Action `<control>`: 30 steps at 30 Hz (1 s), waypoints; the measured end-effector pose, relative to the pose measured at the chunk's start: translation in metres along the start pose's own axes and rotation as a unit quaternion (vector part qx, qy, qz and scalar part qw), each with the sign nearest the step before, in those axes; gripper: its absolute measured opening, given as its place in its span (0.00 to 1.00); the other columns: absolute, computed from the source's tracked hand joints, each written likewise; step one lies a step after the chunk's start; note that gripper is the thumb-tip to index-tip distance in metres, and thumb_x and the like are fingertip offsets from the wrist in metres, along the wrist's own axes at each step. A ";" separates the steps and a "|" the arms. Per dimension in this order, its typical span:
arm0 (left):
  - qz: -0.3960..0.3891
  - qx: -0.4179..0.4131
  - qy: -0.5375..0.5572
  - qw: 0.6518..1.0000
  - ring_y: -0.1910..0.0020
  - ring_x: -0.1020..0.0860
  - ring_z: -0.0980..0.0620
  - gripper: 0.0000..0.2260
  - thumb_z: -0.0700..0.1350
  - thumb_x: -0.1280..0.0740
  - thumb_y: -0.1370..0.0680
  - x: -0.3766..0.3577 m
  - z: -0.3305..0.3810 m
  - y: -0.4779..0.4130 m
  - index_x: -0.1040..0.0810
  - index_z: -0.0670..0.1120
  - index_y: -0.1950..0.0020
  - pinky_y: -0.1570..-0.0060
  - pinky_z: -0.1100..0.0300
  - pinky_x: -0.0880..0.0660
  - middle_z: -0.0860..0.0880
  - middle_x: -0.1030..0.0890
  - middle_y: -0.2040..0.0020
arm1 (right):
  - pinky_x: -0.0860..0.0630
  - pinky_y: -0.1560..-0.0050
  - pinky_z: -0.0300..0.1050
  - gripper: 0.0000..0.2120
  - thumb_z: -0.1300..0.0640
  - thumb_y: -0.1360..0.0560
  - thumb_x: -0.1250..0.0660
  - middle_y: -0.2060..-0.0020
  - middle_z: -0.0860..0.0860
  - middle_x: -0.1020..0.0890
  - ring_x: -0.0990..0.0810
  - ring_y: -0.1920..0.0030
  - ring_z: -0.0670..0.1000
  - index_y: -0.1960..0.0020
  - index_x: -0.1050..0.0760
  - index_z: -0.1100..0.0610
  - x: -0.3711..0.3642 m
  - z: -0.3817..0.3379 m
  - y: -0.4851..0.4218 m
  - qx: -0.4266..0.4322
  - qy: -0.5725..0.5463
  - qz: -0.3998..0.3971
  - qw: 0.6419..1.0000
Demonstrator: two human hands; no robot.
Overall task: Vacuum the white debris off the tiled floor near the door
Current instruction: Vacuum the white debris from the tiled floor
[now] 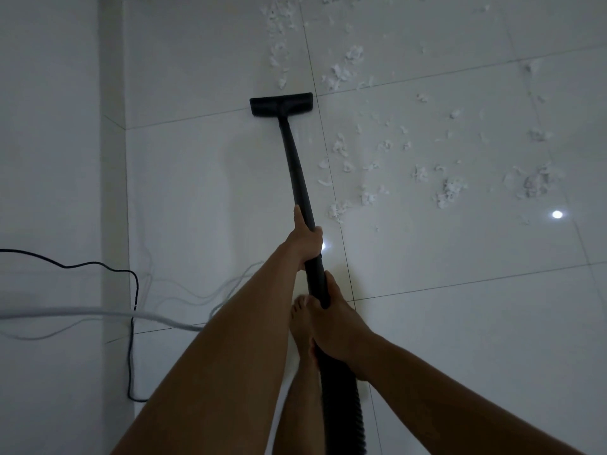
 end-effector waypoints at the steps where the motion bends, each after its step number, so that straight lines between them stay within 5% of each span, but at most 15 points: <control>1: 0.000 -0.001 0.001 1.000 0.48 0.26 0.46 0.33 0.48 0.45 0.14 0.001 0.002 0.000 0.68 0.59 0.20 0.44 0.48 0.24 0.42 0.35 0.23 | 0.23 0.72 0.41 0.30 0.49 0.14 0.43 0.54 0.59 0.20 0.22 0.72 0.49 0.18 0.54 0.36 0.000 -0.002 0.000 0.001 0.001 -0.001 1.000; 30: 0.002 0.004 -0.054 0.999 0.43 0.22 0.41 0.34 0.49 0.46 0.14 0.064 0.064 -0.056 0.69 0.61 0.21 0.40 0.43 0.22 0.41 0.29 0.29 | 0.28 0.78 0.34 0.27 0.50 0.13 0.45 0.60 0.54 0.23 0.26 0.77 0.44 0.18 0.52 0.39 0.002 -0.095 -0.053 0.044 0.014 0.007 0.999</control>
Point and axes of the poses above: each hand's wrist, its own y-axis away from the middle knuckle, its own x-axis out of the back of the hand, z = x × y, the point moved 7 cm from there along -y, towards the middle knuckle
